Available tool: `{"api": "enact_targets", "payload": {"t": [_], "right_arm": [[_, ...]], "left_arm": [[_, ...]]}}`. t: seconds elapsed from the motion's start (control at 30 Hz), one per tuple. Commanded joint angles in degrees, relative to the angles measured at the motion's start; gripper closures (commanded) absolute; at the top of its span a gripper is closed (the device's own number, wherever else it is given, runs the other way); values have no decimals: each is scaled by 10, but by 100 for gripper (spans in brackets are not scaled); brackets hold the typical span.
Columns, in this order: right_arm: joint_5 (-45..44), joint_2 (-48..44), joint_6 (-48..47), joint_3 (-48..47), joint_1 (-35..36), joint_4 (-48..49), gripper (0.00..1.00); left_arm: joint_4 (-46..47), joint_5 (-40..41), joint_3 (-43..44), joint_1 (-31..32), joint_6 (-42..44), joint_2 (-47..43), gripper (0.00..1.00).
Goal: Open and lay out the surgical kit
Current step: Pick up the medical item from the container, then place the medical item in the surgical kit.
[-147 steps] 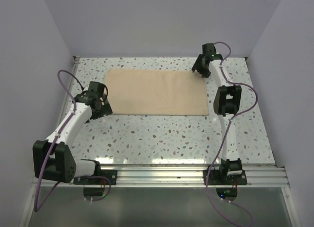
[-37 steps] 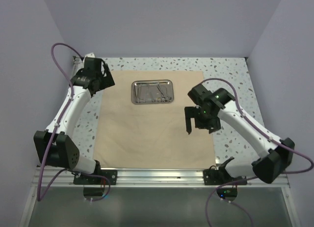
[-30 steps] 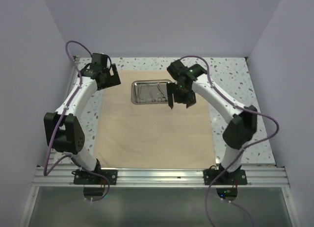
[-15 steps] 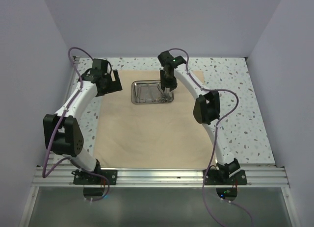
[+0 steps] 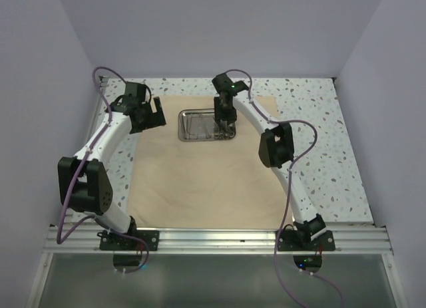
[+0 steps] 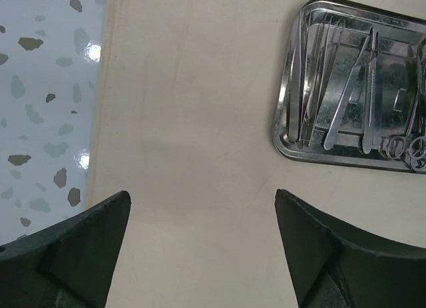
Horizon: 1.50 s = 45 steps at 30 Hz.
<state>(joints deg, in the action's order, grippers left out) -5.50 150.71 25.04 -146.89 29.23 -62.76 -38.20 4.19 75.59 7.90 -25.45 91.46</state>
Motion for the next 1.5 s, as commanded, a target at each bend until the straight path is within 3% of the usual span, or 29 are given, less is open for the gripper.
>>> {"api": "enact_targets", "payload": {"t": [0.0, 0.13, 0.23, 0.33, 0.7, 0.97, 1.1, 1.23, 1.47], "right_arm": [[3, 18, -4, -26, 6, 17, 55], [-36, 38, -15, -25, 22, -3, 59], [-63, 45, -20, -10, 26, -21, 73], [-79, 44, -23, -8, 26, -31, 100], [-64, -69, -20, -24, 14, -3, 100], [-65, -163, -10, 70, 11, -16, 100], [-67, -219, -3, 170, 11, -10, 100], [-60, -318, 12, 363, 11, 45, 100], [-38, -494, 69, 611, 12, 79, 100]], "left_arm": [[17, -12, -3, 0, 9, -23, 7], [15, -10, -4, 0, 15, -20, 7], [15, -9, -4, 0, 15, -16, 7], [14, -12, -4, 0, 15, -16, 7], [22, -22, -2, 0, 17, -12, 7], [14, -20, 26, 0, 27, 7, 7], [14, -26, 38, 1, 25, 16, 7], [20, -30, 39, 10, 21, 25, 7], [23, -26, 58, 40, 16, 48, 7]]}}
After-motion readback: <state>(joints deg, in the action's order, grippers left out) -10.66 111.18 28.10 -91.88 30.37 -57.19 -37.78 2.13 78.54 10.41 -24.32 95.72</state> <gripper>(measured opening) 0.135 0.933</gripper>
